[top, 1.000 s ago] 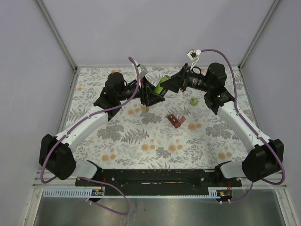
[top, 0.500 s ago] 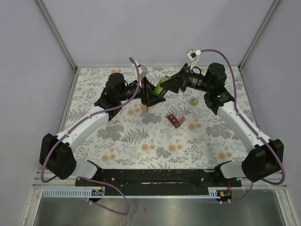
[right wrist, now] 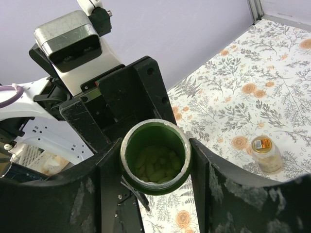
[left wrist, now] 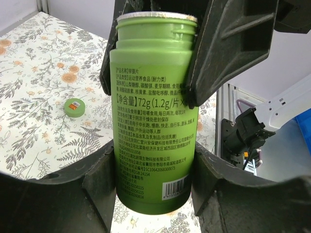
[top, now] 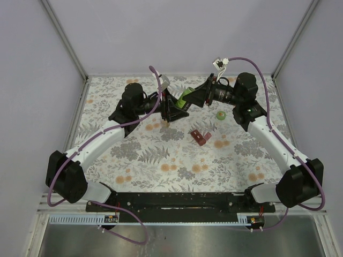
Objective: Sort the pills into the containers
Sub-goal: Adjust the pill bottle.
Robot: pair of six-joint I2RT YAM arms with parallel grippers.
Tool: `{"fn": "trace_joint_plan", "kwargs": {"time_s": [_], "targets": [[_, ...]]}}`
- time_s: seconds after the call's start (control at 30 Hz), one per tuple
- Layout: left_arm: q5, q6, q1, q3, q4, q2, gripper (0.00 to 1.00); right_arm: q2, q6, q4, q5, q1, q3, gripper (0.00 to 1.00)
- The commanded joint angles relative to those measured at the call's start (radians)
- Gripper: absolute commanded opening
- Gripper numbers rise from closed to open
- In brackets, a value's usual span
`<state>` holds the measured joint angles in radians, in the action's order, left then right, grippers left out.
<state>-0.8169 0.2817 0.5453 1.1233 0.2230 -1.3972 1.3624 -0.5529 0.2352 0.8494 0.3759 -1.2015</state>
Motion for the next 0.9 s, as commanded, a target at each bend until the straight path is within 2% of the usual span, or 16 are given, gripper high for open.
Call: {"fn": "trace_joint_plan", "kwargs": {"time_s": [0.0,0.1,0.4,0.67,0.87], "targets": [[-0.036,-0.033,0.004,0.032,0.015,0.015,0.0,-0.046,0.051,-0.002,-0.021,0.004,0.005,0.4],[-0.036,-0.039,0.004,0.026,0.012,0.021,0.0,-0.042,0.068,-0.033,-0.024,0.004,-0.004,0.57],[-0.05,-0.044,0.005,0.02,0.022,0.033,0.0,-0.054,0.11,-0.083,-0.033,0.004,-0.009,0.83],[-0.048,-0.082,0.002,0.01,0.0,0.046,0.0,-0.078,0.155,-0.143,-0.033,0.004,-0.03,0.97],[-0.05,-0.107,-0.021,-0.008,0.003,0.066,0.0,-0.134,0.271,-0.289,-0.084,-0.005,-0.049,0.99]]}}
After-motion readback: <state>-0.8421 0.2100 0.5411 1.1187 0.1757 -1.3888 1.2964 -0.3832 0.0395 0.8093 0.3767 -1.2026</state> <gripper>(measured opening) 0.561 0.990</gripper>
